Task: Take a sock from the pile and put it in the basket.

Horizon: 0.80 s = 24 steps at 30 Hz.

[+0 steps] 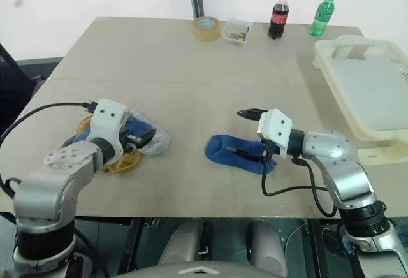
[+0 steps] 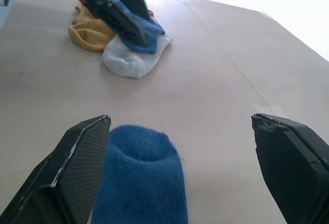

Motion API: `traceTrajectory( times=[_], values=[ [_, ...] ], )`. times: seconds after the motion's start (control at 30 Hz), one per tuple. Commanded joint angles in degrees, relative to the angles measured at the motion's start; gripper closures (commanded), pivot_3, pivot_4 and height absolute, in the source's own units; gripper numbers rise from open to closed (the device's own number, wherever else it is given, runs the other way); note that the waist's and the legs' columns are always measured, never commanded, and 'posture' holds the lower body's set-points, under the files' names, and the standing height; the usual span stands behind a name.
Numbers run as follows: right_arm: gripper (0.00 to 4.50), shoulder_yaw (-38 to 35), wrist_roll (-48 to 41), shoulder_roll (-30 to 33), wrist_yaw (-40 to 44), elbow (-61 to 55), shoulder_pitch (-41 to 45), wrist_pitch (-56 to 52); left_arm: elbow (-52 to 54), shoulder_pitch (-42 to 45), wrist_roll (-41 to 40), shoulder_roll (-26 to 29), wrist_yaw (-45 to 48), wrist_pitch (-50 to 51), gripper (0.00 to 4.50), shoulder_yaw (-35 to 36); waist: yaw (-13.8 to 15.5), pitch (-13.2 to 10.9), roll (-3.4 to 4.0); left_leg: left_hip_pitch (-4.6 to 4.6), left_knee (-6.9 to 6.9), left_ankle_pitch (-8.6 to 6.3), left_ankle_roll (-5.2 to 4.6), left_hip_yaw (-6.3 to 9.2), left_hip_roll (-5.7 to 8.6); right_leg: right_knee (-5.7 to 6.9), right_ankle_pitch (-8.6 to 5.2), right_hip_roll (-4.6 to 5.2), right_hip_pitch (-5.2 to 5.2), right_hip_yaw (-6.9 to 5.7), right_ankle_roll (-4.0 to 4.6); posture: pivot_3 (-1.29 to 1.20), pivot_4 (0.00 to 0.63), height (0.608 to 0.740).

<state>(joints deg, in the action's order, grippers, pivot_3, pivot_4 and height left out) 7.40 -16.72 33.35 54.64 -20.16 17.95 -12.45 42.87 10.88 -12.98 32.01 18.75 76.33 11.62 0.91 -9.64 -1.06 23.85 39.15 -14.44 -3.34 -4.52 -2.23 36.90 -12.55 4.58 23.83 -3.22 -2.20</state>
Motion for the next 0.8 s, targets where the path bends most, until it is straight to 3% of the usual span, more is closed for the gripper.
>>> traceTrajectory(
  times=[0.03, 0.57, 0.67, 0.8],
  values=[
    [0.00, -0.85, -1.83, -0.02, 1.01, 0.20, 1.68, 0.40, 4.41, -1.09, -0.42, 0.73, -0.46, 3.00, 0.51, 2.21, -0.13, 0.00, 0.00, 0.00, 0.00, 0.00, 0.00, 0.01, 0.00, 0.00, -0.06, 0.00, 0.00, -0.01, 0.11, 0.00, 0.150, 0.740],
    [0.00, -4.77, -10.58, 0.24, 6.37, 6.00, 5.56, -0.29, -1.67, 1.68, 3.70, -1.53, -7.67, -1.76, 0.51, -5.92, -0.17, -0.01, -0.01, -0.01, -0.03, -0.10, -0.18, 0.02, 0.00, 0.01, -0.07, -0.02, 0.01, 0.01, 0.16, 0.00, 0.150, 0.740],
    [0.00, -4.89, -10.52, 0.32, 6.49, 6.05, 5.75, -0.34, -1.66, 1.14, 4.12, -1.86, -8.38, -1.86, 1.17, -6.76, -0.15, -0.01, -0.01, -0.01, -0.03, -0.10, -0.19, 0.02, 0.00, 0.01, -0.07, -0.02, 0.00, 0.02, 0.16, 0.00, 0.150, 0.740],
    [0.00, -5.07, -10.06, 0.64, 6.51, 6.51, 5.71, -0.07, -1.66, 0.36, 4.67, -1.97, -8.79, -2.05, 2.96, -7.22, -0.15, -0.01, -0.01, -0.01, -0.03, -0.11, -0.20, 0.02, 0.00, 0.01, -0.07, -0.01, 0.01, 0.02, 0.16, 0.00, 0.150, 0.740]
  ],
)
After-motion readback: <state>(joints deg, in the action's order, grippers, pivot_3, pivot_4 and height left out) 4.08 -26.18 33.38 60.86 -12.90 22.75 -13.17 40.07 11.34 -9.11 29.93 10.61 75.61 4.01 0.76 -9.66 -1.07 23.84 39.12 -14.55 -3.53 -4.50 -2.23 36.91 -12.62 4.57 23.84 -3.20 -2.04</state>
